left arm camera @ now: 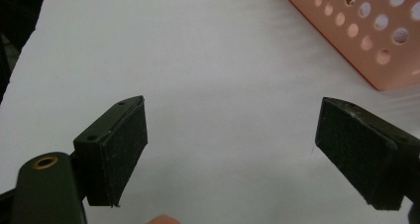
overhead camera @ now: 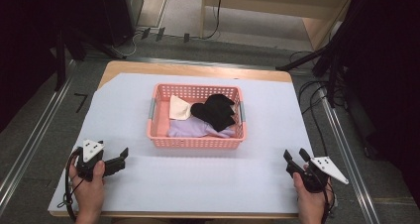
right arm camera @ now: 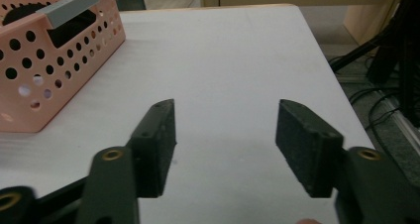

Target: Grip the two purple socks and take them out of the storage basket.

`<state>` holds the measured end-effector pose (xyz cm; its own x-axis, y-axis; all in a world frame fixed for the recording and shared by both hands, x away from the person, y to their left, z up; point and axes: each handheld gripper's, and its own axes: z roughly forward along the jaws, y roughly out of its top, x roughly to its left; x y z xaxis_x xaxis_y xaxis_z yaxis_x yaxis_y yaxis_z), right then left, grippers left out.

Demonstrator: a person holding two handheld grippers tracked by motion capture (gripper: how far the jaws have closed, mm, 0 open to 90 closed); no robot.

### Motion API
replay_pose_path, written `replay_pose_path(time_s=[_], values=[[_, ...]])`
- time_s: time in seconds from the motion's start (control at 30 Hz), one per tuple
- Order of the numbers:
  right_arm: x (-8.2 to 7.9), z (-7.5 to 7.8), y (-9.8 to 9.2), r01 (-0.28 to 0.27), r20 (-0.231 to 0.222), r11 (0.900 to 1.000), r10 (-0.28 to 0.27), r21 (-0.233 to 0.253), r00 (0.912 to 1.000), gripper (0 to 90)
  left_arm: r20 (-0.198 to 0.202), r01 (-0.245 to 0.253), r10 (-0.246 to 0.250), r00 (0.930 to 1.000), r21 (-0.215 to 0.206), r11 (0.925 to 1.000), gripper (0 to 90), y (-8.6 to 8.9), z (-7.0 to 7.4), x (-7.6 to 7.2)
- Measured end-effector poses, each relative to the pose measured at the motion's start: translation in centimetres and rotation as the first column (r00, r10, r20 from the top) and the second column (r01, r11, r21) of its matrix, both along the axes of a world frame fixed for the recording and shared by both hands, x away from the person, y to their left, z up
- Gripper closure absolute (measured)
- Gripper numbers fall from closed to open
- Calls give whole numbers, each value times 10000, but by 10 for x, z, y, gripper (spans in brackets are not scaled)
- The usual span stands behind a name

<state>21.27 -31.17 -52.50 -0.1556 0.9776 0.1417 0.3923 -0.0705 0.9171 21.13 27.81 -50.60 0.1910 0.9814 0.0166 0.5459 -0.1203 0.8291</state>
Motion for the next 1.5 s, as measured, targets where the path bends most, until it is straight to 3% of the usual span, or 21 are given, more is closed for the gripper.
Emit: replay_pose_path(time_s=[0.1,0.17,0.23,0.27,0.4,0.5,0.63,0.77,1.17,1.5], values=[[1,2,6,-31,84,9990,35,-449,10000,442,-13,-53,53,10000,60,10000,137,-1,0,0],[0,3,7,299,423,9970,-269,-717,9987,444,-65,-66,66,10000,64,10000,137,-1,0,1],[-1,5,7,441,475,9971,-412,-615,9980,439,-75,-67,68,9999,117,9999,136,0,0,0],[1,9,7,382,560,9991,-370,-204,9977,411,-15,-98,98,10000,64,9999,137,0,0,0],[5,12,9,223,599,9997,-214,-142,9980,386,1,123,-123,9999,-76,9999,138,0,0,0],[11,15,16,-288,291,9996,285,83,9992,374,-31,60,-61,10000,-51,10000,135,0,0,0],[16,18,23,-588,207,9982,589,-74,9980,373,-28,46,-47,10000,-273,9996,134,2,1,-1],[23,27,36,-747,279,9969,754,-245,9968,401,-87,429,-434,9990,-502,9978,103,3,0,0],[41,44,65,-1453,496,9886,1471,-385,9879,398,62,436,-434,9990,-349,9984,97,1,0,-1],[50,52,81,-1610,501,9860,1631,-440,9853,390,-219,458,-465,9987,-291,9985,102,1,0,2]])
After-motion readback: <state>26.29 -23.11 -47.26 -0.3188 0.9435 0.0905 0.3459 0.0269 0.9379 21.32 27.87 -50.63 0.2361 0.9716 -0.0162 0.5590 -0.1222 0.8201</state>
